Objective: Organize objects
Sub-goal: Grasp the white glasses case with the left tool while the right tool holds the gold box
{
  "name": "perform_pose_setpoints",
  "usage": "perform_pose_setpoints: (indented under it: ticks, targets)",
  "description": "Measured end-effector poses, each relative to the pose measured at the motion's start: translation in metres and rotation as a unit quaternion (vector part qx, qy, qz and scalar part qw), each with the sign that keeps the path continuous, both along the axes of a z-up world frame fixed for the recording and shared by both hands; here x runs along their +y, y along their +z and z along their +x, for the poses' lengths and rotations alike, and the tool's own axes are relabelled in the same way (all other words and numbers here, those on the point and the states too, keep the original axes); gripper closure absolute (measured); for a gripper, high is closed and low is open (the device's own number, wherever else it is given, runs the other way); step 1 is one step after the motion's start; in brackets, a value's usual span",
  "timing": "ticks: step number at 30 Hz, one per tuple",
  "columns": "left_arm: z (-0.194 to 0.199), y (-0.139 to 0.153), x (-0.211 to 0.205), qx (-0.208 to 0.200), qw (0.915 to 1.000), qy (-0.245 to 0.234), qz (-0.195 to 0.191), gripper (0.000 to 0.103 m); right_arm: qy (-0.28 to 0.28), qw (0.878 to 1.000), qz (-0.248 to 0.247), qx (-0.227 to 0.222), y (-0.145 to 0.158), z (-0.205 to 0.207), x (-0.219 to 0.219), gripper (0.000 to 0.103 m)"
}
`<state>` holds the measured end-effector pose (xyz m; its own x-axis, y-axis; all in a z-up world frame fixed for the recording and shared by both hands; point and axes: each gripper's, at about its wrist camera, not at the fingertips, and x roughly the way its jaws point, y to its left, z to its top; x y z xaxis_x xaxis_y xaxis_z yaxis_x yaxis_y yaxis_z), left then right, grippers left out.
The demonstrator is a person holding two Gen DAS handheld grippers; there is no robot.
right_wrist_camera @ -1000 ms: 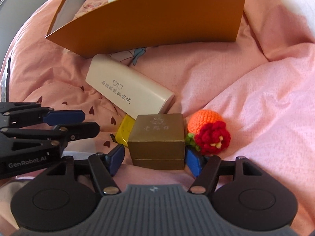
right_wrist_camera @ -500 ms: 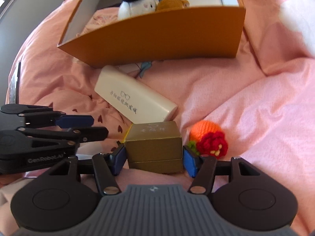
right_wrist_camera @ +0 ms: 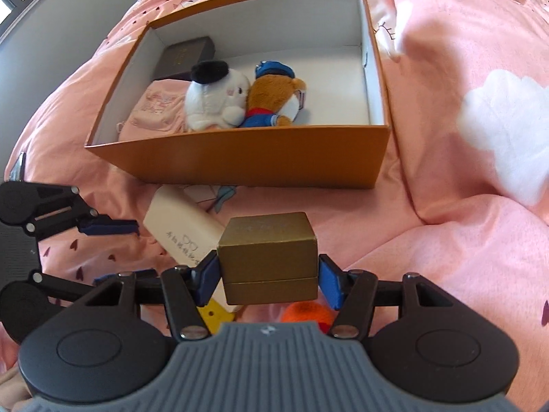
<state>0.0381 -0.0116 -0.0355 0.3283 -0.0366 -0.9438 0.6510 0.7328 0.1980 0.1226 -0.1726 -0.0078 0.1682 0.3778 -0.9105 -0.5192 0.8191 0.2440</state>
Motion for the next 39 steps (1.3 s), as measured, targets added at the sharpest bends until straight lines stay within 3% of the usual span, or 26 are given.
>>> perform_pose_setpoints:
  ticks: [3,6,9,12,19,27,33,39]
  targets:
    - [-0.007,-0.013,-0.015,-0.012,0.9905,-0.119,0.068,0.049,-0.013,1.0,-0.01,0.011,-0.013,0.004,-0.004,0.041]
    - [-0.016,-0.03,-0.026,-0.021,0.9667,-0.223,0.124,0.046,-0.026,0.999,-0.005,0.027,-0.024,0.005,-0.008,0.041]
    - [-0.021,-0.045,-0.031,-0.023,0.9418,-0.299,0.152,0.044,-0.037,0.999,0.003,0.037,-0.031,0.003,-0.012,0.041]
    - [-0.019,-0.061,-0.033,-0.016,0.925,-0.337,0.175,0.042,-0.04,0.998,0.008,0.041,-0.034,0.001,-0.014,0.041]
    - [-0.015,-0.077,-0.041,0.006,0.9035,-0.388,0.181,0.034,-0.046,0.997,0.017,0.056,-0.041,0.006,-0.017,0.041]
    - [-0.004,-0.094,-0.048,0.047,0.8911,-0.415,0.177,0.029,-0.042,0.997,0.022,0.064,-0.044,0.01,-0.018,0.041]
    - [0.0,-0.106,-0.051,0.072,0.8933,-0.411,0.168,0.032,-0.043,0.996,0.025,0.069,-0.047,0.013,-0.019,0.041]
    - [-0.005,-0.108,-0.052,0.082,0.9026,-0.386,0.173,0.033,-0.043,0.996,0.027,0.071,-0.047,0.014,-0.019,0.041]
